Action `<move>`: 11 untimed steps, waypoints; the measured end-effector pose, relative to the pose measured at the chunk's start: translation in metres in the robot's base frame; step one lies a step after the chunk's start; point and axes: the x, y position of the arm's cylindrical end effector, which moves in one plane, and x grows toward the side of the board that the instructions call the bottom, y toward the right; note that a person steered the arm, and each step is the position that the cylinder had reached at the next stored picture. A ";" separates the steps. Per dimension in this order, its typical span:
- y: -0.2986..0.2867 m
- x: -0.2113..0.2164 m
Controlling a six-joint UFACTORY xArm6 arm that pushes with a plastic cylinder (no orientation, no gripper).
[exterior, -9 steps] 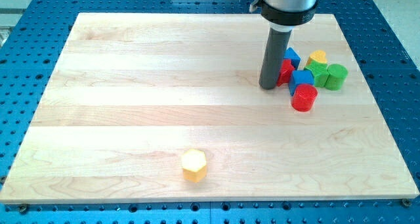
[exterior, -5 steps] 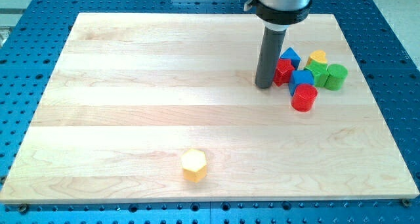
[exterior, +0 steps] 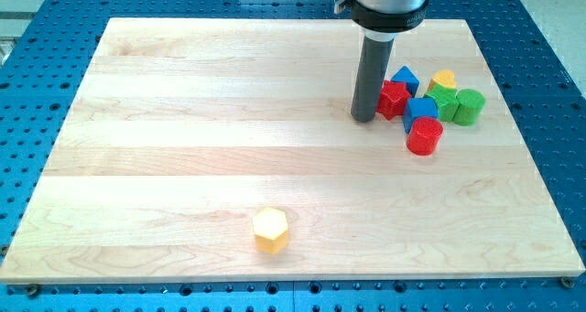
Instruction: Push the yellow heart to the top center
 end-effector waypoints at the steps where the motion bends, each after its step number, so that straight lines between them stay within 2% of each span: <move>1: -0.001 -0.015; 2: -0.001 -0.062; 3: 0.024 -0.120; 4: 0.101 -0.123; 5: 0.159 -0.073; 6: 0.155 -0.029; 8: 0.090 -0.044; 10: 0.006 -0.101; 11: -0.008 -0.096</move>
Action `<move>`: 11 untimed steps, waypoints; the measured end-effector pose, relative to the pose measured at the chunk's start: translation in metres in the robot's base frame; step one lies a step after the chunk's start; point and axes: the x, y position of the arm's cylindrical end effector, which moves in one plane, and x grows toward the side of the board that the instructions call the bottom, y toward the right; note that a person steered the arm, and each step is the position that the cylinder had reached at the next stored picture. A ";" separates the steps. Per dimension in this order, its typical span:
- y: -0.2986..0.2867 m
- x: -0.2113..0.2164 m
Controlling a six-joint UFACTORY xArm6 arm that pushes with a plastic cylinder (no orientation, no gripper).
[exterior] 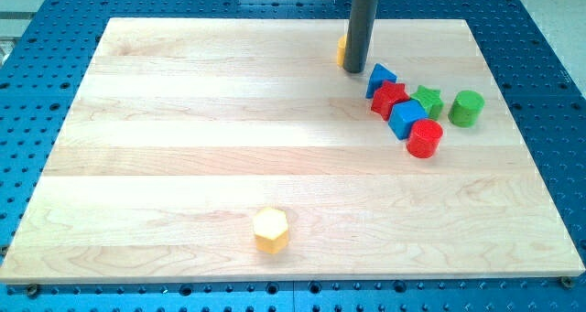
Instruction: Push the yellow heart to the top center
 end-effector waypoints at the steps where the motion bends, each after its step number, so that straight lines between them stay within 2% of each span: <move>1: -0.002 0.005; 2: 0.025 0.003; 4: 0.013 -0.023; 5: -0.005 -0.027; 6: -0.052 -0.037; 7: -0.035 -0.031; 8: 0.003 -0.050; 9: -0.032 -0.074; 10: -0.081 -0.074; 11: -0.043 -0.074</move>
